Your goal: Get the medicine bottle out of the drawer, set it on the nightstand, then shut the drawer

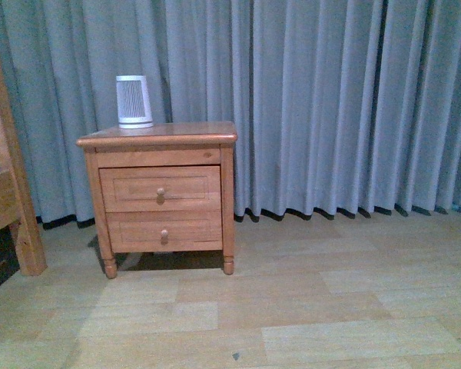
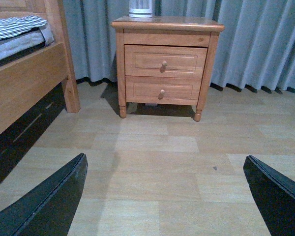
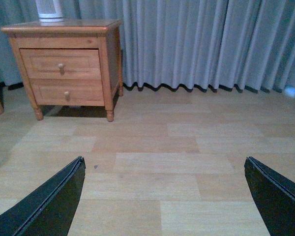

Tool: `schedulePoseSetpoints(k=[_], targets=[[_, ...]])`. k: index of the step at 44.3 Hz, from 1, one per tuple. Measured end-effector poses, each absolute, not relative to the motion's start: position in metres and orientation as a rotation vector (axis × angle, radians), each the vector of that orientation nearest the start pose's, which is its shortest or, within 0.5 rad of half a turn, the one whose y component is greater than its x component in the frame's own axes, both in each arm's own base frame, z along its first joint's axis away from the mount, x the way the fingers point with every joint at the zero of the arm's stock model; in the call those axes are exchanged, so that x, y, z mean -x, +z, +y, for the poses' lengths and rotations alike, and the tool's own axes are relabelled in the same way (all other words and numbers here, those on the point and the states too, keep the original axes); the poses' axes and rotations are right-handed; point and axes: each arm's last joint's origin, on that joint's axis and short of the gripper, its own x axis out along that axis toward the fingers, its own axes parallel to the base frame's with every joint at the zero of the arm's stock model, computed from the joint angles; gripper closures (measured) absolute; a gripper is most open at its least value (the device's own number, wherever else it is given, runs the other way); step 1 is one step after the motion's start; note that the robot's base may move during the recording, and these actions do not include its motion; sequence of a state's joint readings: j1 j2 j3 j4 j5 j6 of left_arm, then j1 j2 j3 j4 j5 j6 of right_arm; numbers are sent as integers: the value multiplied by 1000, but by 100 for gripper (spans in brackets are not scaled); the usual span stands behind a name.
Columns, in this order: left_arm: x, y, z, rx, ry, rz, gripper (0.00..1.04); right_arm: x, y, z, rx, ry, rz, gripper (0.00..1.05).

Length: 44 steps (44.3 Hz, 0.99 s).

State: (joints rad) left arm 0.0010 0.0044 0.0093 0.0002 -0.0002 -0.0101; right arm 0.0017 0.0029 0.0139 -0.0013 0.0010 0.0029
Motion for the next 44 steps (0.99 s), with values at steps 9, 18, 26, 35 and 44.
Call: schedulePoseSetpoints(k=[9, 18, 26, 35, 44], targets=[[-97, 166, 0, 10, 1, -5, 6, -97, 168, 0, -2, 1, -10, 7], [-97, 166, 0, 10, 1, -5, 6, -97, 168, 0, -2, 2, -10, 7], [-97, 166, 0, 10, 2, -5, 6, -97, 168, 0, -2, 2, -10, 7], [-97, 166, 0, 10, 1, -5, 6, -97, 168, 0, -2, 2, -10, 7], [-97, 166, 0, 10, 1, -5, 6, -97, 168, 0, -2, 2, -10, 7]])
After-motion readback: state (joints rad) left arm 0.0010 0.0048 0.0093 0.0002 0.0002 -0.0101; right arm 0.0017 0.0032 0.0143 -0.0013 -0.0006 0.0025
